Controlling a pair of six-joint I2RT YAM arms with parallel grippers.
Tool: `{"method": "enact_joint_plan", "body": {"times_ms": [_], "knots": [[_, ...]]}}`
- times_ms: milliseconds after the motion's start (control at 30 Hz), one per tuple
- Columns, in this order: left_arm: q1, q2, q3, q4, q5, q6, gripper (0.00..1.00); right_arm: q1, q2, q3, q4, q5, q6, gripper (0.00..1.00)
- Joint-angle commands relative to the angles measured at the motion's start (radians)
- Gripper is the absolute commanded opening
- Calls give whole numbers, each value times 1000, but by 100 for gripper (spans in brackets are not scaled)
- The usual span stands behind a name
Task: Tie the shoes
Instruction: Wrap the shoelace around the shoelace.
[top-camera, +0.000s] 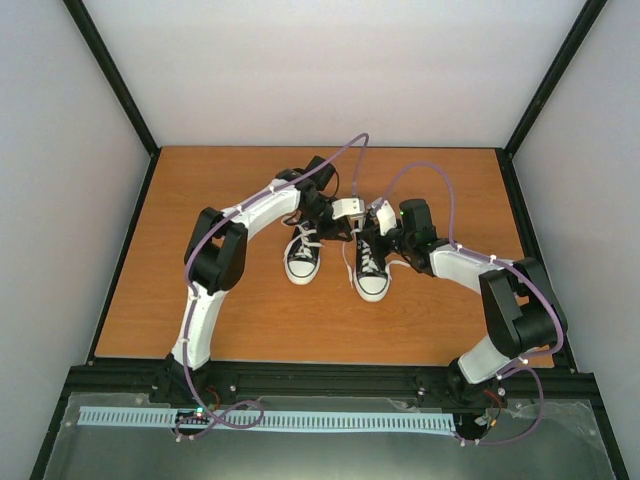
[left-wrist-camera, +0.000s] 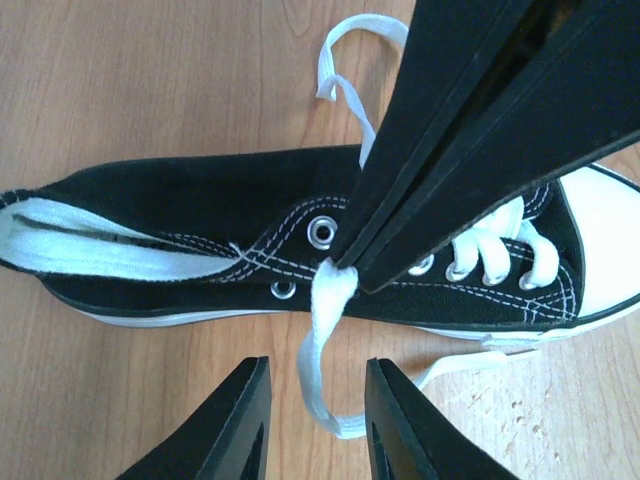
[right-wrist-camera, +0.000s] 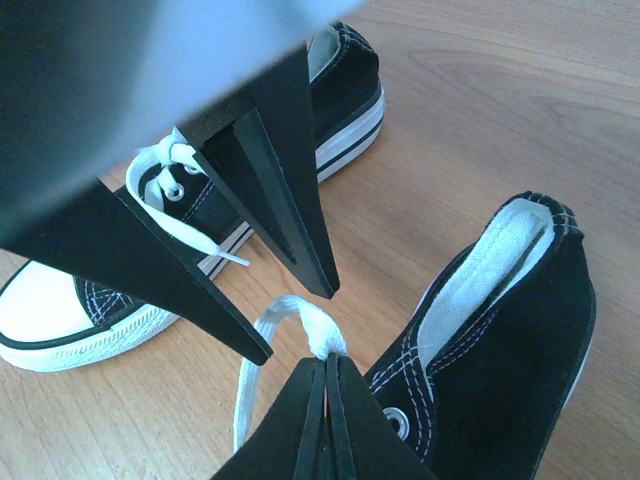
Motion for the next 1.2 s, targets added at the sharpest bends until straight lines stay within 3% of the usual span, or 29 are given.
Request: {"method": "enact_joint_plan", "body": {"times_ms": [0, 67, 167, 200, 367, 433, 500, 800, 1167], "knots": [[-16, -7, 25, 48, 55, -28, 29, -6, -31, -6, 34, -11, -1, 3], [-24, -3, 24, 54, 56, -35, 22, -7, -33, -7, 35, -12, -1, 3], [-32, 5, 27, 59, 59, -63, 3, -6, -36, -10, 38, -16, 4, 3], [-34, 6, 29, 63, 63, -87, 1, -6, -35, -10, 38, -17, 8, 3], [-32, -8, 15, 135, 76, -272, 1, -6, -48, -29, 30, -17, 32, 23], [-32, -19, 3, 173, 82, -367, 1, -6, -59, -55, 31, 10, 51, 36], [-32, -23, 3, 191, 95, -423, 1, -4, -62, -73, 40, 55, 79, 41], [-32, 10, 28, 194, 149, -537, 1, 27, -86, -175, 202, 115, 104, 46], [-32, 2, -11, 262, 203, -663, 1, 73, -6, -124, 259, 99, 148, 43]]}}
